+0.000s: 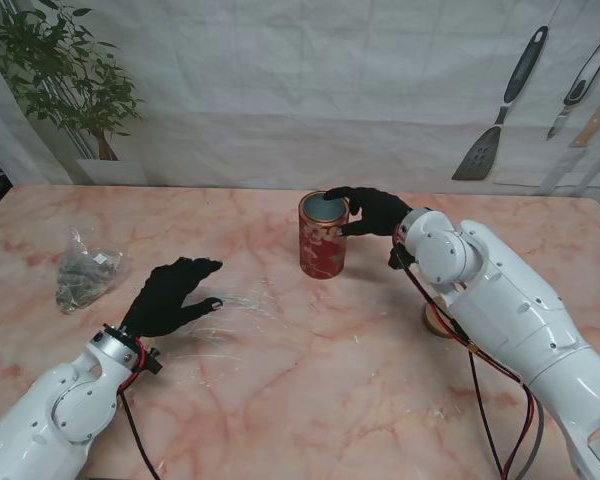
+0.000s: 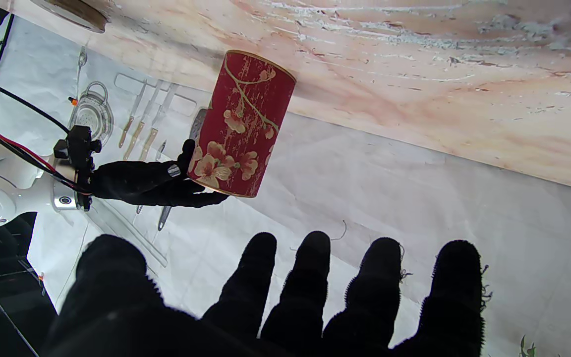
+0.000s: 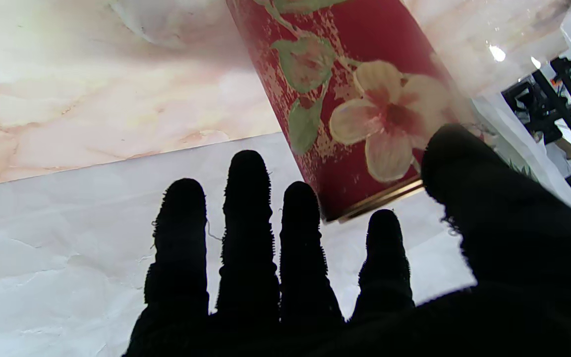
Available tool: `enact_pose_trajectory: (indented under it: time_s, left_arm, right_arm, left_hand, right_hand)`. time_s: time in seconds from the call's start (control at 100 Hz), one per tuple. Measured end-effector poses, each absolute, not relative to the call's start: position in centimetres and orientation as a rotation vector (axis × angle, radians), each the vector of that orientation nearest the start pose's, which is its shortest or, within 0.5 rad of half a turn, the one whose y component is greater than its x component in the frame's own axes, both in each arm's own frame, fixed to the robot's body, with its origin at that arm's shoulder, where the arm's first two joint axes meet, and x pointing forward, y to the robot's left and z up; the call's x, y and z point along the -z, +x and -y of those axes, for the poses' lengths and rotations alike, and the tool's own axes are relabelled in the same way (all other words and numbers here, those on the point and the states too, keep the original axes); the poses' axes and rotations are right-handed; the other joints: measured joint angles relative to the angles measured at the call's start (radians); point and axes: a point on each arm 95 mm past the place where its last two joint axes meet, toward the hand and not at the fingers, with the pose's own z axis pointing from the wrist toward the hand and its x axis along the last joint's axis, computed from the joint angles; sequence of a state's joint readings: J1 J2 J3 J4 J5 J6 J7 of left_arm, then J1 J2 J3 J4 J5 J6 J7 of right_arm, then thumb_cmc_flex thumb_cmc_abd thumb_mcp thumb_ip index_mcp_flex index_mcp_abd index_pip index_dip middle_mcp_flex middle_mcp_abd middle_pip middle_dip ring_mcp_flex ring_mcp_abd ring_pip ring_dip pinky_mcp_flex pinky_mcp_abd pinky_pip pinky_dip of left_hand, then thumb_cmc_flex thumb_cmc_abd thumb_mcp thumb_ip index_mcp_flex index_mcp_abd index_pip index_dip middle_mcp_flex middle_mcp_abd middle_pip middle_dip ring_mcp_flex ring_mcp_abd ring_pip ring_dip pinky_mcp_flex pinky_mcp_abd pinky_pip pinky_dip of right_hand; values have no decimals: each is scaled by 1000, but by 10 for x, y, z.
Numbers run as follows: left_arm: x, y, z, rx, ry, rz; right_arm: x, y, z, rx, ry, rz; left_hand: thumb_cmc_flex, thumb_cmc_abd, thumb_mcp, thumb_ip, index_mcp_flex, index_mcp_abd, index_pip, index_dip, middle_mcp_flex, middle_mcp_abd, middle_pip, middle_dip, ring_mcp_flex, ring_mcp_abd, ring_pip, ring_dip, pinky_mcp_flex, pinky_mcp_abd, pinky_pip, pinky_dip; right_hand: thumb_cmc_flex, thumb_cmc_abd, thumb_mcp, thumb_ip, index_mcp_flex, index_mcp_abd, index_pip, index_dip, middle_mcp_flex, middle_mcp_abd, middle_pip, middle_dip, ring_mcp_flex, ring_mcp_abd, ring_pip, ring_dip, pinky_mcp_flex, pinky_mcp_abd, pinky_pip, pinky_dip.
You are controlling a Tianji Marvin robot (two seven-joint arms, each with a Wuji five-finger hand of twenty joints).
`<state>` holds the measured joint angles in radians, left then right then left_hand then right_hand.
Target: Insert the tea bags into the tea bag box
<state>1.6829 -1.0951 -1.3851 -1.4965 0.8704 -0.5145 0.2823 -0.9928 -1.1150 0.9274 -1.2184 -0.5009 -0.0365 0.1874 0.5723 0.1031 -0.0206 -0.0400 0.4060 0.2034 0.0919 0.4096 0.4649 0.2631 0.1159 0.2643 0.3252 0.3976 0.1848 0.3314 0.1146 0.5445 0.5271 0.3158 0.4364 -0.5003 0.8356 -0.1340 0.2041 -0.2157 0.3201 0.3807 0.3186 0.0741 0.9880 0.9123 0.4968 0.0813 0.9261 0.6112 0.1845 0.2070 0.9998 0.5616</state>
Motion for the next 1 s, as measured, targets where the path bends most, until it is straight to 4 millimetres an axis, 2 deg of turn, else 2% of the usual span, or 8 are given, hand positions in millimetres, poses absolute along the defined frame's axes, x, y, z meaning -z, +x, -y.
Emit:
enact_pose_trajectory:
  time_s: [0.14,0.4,0.57,0.63,0.67,0.73,0.82,1.0]
  left_arm:
    - [339,367,-48,1941,-1114,-1366]
    - [339,367,-47,1937,-1109,-1370]
    - [338,367,-46,1935,-1099,-1376]
    - [337,367,-46,1935,-1092,-1376]
    - [336,367,-45,1936,-1089,-1375]
    - [336,366,-45,1937,-1084,-1375]
    - [335,366,-45,1936,-1077,-1376]
    - [333,366,-44,1935,-1065,-1381]
  right_arm:
    - [261,529,-18,-1679,1498,-1515]
    - [253,511,7,-1775,1521,-1334]
    - [255,497,20,-1806,1543,-1280]
    - [256,492,25,-1813,1547,-1275]
    - [256,488,28,-1822,1550,-1268]
    - [256,481,33,-1853,1555,-1243]
    - [260,468,37,-1921,1552,-1199]
    - [275,443,41,-2002,1505,-1106]
  left_hand:
    - [0,0,0,0,0,0,0,0,0,0,0,0,0,0,0,0,0,0,0,0]
    - [0,0,0,0,0,0,0,0,0,0,0,0,0,0,0,0,0,0,0,0]
    - [0,0,0,0,0,0,0,0,0,0,0,0,0,0,0,0,0,0,0,0]
    - [0,0,0,0,0,0,0,0,0,0,0,0,0,0,0,0,0,0,0,0]
    - [0,0,0,0,0,0,0,0,0,0,0,0,0,0,0,0,0,0,0,0]
    - [0,0,0,0,0,0,0,0,0,0,0,0,0,0,0,0,0,0,0,0]
    - [0,0,0,0,0,0,0,0,0,0,0,0,0,0,0,0,0,0,0,0]
    - [0,0,0,0,0,0,0,0,0,0,0,0,0,0,0,0,0,0,0,0]
  right_hand:
    - [-12,-35,1,0,0,-1,-20,2,-13,5,-7,0,-12,0,0,2,-9,0,-18,1]
    - [-12,-36,1,0,-1,-2,-40,25,-40,12,-38,-17,-36,0,-28,2,-13,0,-18,2]
    - [-12,-48,1,0,-11,0,-80,65,-101,41,-213,-173,-81,0,-215,-78,-36,0,-87,4]
    - [-12,-48,1,0,-11,2,-75,82,-112,47,-304,-247,-112,0,-308,-122,-54,0,-118,1]
    - [-12,-48,1,0,-23,4,-90,94,-122,52,-402,-322,-147,0,-396,-159,-78,-1,-166,-2]
    - [-12,-48,1,0,-23,15,-91,104,-122,65,-503,-378,-195,0,-478,-197,-105,-3,-209,-11]
    - [-12,-48,0,0,-34,18,-97,115,-134,65,-601,-406,-249,0,-571,-243,-134,-36,-275,-15]
    - [-11,-48,-1,0,-34,29,-106,117,-135,65,-669,-406,-303,0,-661,-279,-163,-66,-353,-19]
